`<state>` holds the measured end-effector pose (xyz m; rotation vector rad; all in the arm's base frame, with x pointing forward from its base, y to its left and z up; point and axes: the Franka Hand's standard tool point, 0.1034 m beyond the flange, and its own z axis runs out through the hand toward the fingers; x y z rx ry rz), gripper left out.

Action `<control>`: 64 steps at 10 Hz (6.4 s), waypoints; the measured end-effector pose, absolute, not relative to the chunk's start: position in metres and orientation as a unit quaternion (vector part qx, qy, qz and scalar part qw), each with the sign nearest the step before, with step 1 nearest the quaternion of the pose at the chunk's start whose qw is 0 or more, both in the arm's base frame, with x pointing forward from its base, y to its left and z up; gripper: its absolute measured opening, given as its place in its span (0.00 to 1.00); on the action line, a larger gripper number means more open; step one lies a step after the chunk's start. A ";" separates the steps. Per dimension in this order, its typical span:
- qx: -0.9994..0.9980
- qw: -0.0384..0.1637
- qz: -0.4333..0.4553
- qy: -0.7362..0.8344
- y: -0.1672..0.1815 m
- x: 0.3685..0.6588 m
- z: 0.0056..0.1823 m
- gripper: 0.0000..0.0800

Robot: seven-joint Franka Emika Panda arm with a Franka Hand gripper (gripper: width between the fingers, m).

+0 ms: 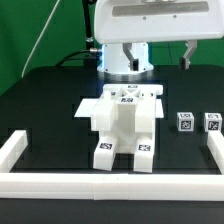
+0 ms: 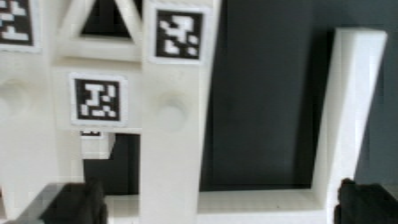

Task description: Assemble chair

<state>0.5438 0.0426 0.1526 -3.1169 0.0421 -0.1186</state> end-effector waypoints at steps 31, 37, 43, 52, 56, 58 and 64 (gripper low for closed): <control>-0.996 -0.006 -0.005 0.091 0.182 0.453 0.016 0.81; -0.996 -0.006 -0.005 0.091 0.182 0.453 0.016 0.35; -0.997 -0.002 0.024 0.069 0.168 0.461 0.080 0.35; -0.999 0.018 0.026 0.022 0.126 0.494 0.156 0.35; -0.999 0.023 0.000 -0.026 0.079 0.515 0.179 0.35; -0.999 0.023 0.001 -0.026 0.081 0.514 0.178 0.35; -0.995 0.001 -0.021 -0.094 0.040 0.544 0.163 0.35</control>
Offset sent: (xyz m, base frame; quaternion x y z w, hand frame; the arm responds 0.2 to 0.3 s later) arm 0.0000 0.0000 0.0000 0.0000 0.0000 0.0000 1.0000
